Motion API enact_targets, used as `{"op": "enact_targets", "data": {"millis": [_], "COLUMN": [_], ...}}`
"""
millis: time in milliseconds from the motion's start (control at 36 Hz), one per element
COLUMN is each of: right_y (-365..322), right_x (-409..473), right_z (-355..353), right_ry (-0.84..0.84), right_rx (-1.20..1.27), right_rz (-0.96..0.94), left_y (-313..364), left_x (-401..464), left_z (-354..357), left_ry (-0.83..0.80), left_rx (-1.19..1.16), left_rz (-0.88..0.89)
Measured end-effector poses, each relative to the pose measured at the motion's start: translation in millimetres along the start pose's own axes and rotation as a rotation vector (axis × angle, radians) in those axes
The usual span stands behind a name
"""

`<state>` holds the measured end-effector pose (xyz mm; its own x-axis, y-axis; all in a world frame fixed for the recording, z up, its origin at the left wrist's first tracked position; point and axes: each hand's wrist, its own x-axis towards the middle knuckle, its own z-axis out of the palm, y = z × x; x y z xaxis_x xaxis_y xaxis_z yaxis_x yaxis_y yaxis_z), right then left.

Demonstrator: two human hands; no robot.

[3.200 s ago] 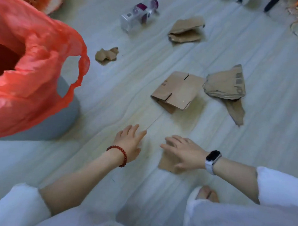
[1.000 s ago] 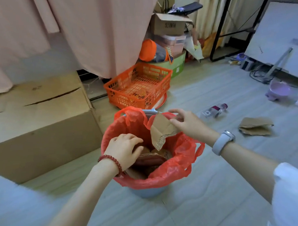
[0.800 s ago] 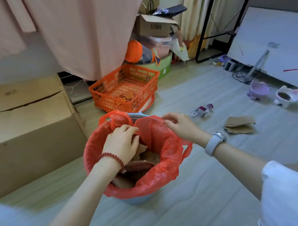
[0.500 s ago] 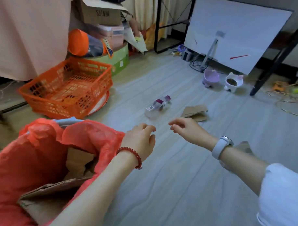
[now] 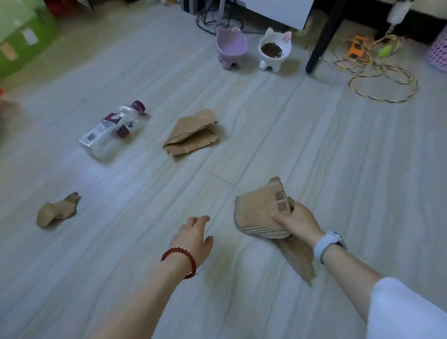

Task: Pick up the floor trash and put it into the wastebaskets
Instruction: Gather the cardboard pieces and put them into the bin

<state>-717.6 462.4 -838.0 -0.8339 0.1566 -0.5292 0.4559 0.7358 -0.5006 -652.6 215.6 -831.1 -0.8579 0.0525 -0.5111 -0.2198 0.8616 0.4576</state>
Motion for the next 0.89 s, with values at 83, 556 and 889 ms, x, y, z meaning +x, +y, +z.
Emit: {"op": "enact_targets", "data": {"millis": [83, 556, 889], "right_y": [-4.3, -5.2, -21.9], "right_x": [-0.3, 12.5, -3.6], "right_z": [4.3, 11.6, 60.2], "right_ry": [-0.050, -0.414, -0.230], "right_rx": [-0.058, -0.521, -0.783], "right_rz": [-0.188, -0.497, -0.446], "left_y": [17.6, 23.3, -72.0], "left_x": [13.8, 20.8, 15.6], "left_z": [8.0, -84.1, -125.8], "left_ry": [0.068, 0.158, -0.106], "left_rx": [-0.085, -0.244, 0.149], "left_rz": [0.059, 0.075, -0.183]}}
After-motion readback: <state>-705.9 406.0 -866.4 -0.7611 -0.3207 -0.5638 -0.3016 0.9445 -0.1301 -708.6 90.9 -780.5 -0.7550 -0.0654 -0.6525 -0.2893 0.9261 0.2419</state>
